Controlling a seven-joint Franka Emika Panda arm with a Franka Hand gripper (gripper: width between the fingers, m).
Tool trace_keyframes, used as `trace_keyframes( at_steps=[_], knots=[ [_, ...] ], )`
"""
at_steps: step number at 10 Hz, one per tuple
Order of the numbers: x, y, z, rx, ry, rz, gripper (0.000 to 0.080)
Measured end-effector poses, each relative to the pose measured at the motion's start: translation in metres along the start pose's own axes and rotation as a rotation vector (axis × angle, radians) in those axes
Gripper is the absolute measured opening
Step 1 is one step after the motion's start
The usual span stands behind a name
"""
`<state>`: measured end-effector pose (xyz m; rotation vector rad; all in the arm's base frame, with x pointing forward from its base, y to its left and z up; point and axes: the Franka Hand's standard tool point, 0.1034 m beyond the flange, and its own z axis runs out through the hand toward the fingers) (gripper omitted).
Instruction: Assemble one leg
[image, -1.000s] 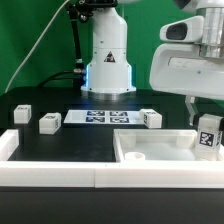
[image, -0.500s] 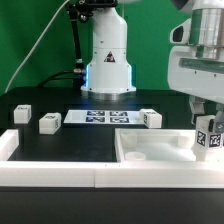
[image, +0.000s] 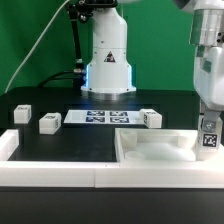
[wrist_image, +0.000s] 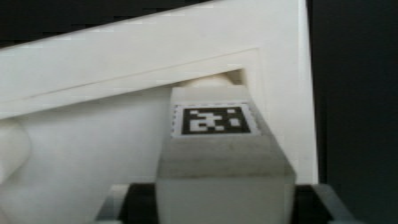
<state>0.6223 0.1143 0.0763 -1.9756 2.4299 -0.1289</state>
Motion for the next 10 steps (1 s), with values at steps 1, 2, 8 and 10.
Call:
trace_keyframes(
  at_steps=[1,2,8,10],
  knots=[
    [-0.0003,0.0000,-0.0001,0.000,-0.002,0.006,0.0294],
    [-0.0004,0.0001,0.0000,0.000,-0.002,-0.014,0.0294],
    [-0.0003,0.0005,0.0010,-0.002,-0.004,-0.178,0.0645],
    [-0.0004,0.0006,0.0011,-0.002,-0.004,-0.178,0.0649]
  ],
)
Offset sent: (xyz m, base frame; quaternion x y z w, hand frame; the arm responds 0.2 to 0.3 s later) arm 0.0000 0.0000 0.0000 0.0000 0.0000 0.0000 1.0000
